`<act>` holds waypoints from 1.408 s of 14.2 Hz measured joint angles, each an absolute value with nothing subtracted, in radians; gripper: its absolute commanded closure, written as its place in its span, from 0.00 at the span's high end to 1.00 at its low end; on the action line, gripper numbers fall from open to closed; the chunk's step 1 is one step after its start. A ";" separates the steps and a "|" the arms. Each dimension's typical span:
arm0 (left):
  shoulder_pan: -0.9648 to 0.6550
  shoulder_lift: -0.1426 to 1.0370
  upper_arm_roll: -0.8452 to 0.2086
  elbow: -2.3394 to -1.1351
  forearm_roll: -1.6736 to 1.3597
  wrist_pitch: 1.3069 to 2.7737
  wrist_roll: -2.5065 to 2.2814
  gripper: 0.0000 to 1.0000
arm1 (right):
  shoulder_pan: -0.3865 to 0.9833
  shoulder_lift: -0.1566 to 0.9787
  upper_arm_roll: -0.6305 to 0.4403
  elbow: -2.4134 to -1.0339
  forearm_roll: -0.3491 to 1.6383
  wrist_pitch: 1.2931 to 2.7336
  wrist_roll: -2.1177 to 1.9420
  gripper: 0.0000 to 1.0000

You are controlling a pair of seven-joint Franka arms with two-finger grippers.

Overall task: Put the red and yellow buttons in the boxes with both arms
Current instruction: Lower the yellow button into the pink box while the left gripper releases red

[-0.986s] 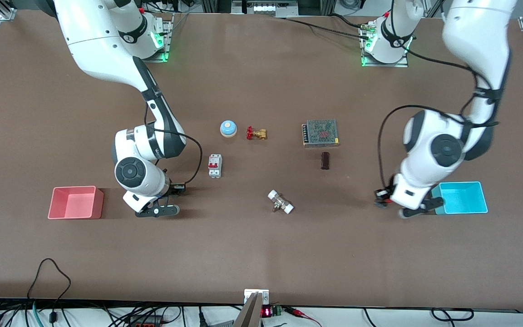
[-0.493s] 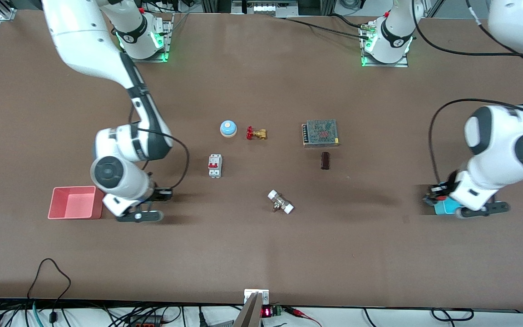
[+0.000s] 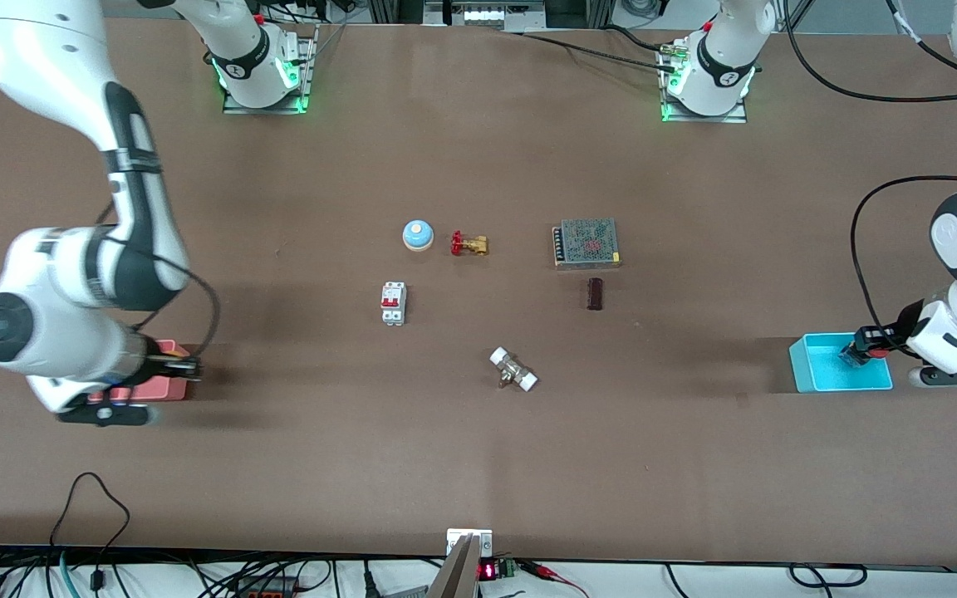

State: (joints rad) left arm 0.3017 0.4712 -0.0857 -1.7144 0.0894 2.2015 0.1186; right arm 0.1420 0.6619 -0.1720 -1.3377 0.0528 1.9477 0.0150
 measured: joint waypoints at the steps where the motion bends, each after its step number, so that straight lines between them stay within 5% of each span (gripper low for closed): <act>1: 0.303 0.488 -0.086 -1.718 0.089 2.217 0.123 0.34 | 0.114 0.664 -0.173 -1.337 0.053 1.944 -0.021 0.27; 5: 0.313 0.570 -0.086 -1.722 0.089 2.300 0.126 0.35 | 0.018 0.710 -0.174 -1.337 0.047 1.956 -0.161 0.26; 8: 0.318 0.597 -0.086 -1.722 0.089 2.329 0.127 0.68 | 0.001 0.746 -0.173 -1.336 0.026 1.972 -0.182 0.26; 10: 0.318 0.597 -0.087 -1.719 0.089 2.330 0.128 0.80 | 0.004 0.759 -0.169 -1.335 0.024 1.972 -0.182 0.26; 20: 0.286 0.541 -0.133 -1.649 0.089 2.272 0.079 0.88 | 0.001 0.833 -0.167 -1.335 0.022 2.027 -0.182 0.27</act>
